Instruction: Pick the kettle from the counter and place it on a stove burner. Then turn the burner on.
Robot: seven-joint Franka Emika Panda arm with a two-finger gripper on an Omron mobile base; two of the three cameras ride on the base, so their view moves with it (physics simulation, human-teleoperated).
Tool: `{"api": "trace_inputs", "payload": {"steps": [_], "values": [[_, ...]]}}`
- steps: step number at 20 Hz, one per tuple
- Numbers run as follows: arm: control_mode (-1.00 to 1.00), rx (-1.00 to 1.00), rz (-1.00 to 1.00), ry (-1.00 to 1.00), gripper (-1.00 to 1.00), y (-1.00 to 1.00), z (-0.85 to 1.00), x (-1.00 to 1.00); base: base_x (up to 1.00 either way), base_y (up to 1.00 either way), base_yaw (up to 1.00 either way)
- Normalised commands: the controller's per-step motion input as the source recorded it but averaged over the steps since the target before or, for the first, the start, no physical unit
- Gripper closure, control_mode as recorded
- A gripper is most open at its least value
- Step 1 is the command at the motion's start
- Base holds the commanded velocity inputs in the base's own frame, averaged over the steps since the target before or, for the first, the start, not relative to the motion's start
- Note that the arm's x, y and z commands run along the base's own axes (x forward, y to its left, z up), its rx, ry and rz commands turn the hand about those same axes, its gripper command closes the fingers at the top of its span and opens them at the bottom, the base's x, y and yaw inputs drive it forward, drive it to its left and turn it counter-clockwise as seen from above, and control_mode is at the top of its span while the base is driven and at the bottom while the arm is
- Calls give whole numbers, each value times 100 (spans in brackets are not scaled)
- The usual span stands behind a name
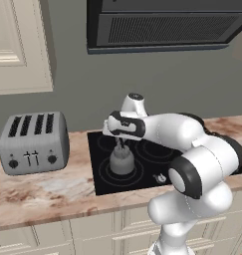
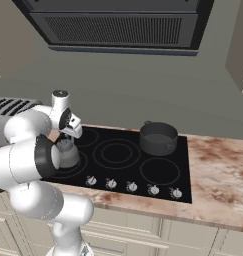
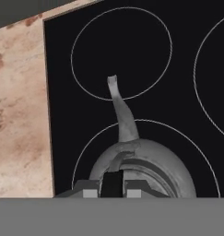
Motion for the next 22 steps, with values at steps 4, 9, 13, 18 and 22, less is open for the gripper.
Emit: {"api": "trace_inputs", "payload": {"steps": [4,9,13,18,22], "values": [[-100,0,0,0,100,0,0,0,0,0,0],[-100,2,0,0,100,0,0,0,0,0,0],[-100,2,0,0,100,0,0,0,0,0,0],[-100,0,0,0,100,0,0,0,0,0,0],[-100,0,0,0,-100,0,0,0,0,0,0]]}}
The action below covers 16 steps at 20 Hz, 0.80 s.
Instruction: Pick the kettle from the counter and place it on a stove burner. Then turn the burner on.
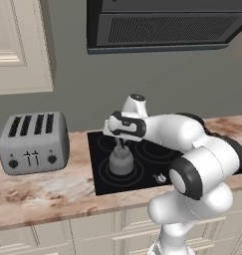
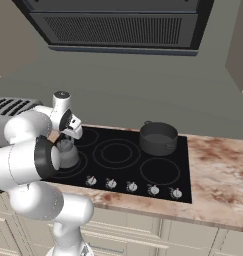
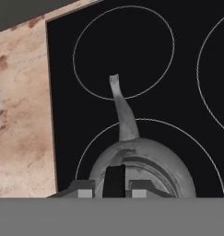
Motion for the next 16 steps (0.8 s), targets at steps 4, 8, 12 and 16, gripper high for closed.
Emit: {"api": "trace_inputs", "payload": {"steps": [4,8,12,16], "values": [[-100,0,0,0,-100,0,0,0,0,0,0],[-100,0,0,0,-100,0,1,0,0,0,0],[-100,0,0,0,-100,0,44,0,0,0,0],[-100,0,0,0,-100,-4,71,-8,0,0,0]]}}
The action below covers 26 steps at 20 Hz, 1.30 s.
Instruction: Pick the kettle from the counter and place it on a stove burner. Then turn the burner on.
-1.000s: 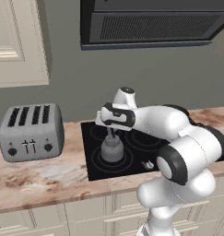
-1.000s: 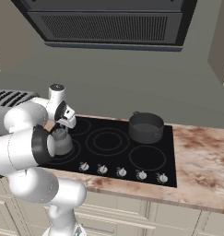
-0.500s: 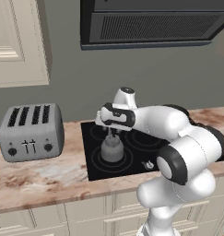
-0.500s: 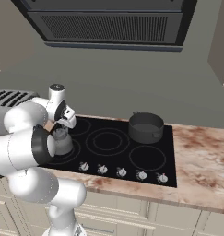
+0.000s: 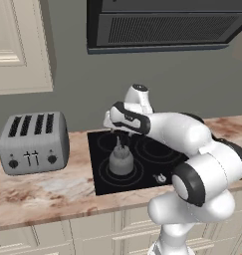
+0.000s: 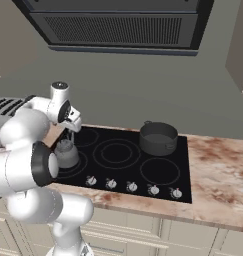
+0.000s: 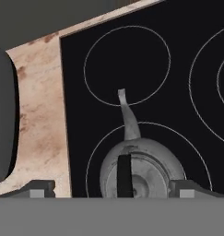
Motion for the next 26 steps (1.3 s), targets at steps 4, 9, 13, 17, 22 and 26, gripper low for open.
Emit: {"api": "trace_inputs", "payload": {"steps": [4,9,13,17,22,26], "values": [[-100,0,0,2,-100,-34,21,-43,0,0,0],[-100,-1,0,0,-100,-60,0,-61,0,0,0],[-100,0,5,0,-100,-72,0,-66,0,0,0],[-100,0,6,0,-100,-62,0,-60,0,0,0],[-100,-2,7,-1,-100,-29,-7,-25,0,0,0],[-100,-5,11,0,-100,-7,-21,-1,0,0,0]]}}
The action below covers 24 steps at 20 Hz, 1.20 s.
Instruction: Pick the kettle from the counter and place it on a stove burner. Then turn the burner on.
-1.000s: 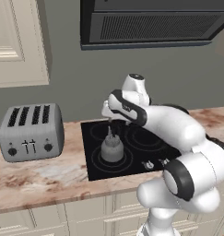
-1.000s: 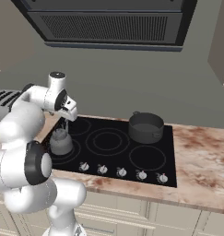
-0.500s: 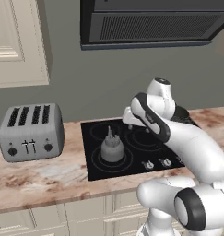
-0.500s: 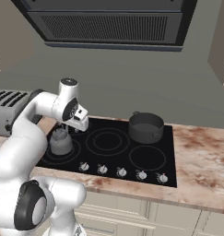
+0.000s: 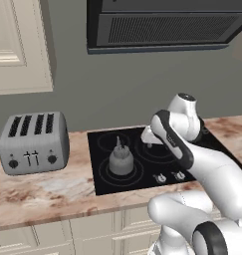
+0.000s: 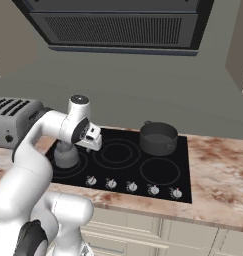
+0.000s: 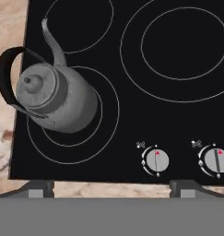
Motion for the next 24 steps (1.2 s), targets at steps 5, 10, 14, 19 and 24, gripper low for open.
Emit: {"api": "trace_inputs", "payload": {"steps": [5,10,14,19,24], "values": [[-100,-9,11,0,-100,-5,-29,0,0,0,0],[-100,-6,8,0,-100,-11,-39,-9,0,0,0],[-100,-1,6,0,-100,-18,-40,-14,0,0,0],[-100,0,5,0,-100,-23,-46,-11,0,0,0],[-100,-2,1,0,-100,-19,-43,-3,0,0,0]]}}
